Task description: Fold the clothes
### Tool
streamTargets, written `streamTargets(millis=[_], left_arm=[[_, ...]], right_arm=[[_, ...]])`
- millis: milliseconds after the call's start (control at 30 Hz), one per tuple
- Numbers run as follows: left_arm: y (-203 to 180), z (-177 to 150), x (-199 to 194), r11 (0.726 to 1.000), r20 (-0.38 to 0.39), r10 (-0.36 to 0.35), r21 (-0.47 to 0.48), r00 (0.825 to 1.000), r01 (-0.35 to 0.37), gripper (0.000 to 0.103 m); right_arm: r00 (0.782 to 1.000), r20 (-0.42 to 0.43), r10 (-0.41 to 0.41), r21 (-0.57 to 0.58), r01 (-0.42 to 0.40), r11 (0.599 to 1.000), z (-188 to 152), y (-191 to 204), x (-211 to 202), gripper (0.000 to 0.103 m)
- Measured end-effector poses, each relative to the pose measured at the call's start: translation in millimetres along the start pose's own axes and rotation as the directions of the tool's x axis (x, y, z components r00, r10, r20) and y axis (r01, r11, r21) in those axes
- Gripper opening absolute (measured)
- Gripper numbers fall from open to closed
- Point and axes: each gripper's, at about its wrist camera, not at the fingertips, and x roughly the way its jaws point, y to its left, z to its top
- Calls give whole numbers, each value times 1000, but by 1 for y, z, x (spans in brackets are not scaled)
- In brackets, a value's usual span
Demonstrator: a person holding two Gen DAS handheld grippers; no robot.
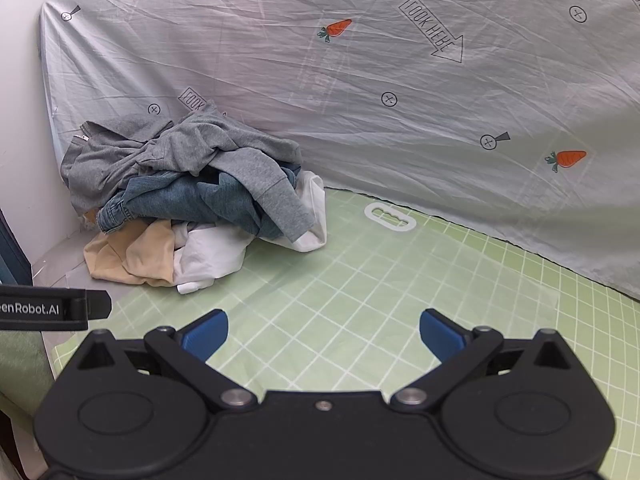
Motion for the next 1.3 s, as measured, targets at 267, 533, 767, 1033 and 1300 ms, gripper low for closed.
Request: streamTargets(millis=[267,533,767,1033,1300], left_arm=[[-2,-1,1,1000,5,2,4,1000,-2,103],[-1,0,1,1000,2,2,4,1000,-2,103],[-1,-1,0,1000,2,-1,2,1000,1,103],[0,-1,2,1000,1,-3,0,1000,3,103],[0,0,1,1000,1,-5,1,1000,5,103]], right_arm=[[1000,2,-3,3,3,1000,-2,-1,-1,103],[1000,3,-8,5,8,1000,-2,-1,2,103],[1000,2,-9,4,9,1000,-3,-2,2,103],[1000,0,-15,0,15,1000,-3,-3,1,103],[1000,-2,-20,-1,20,1000,-3,-3,1,103]])
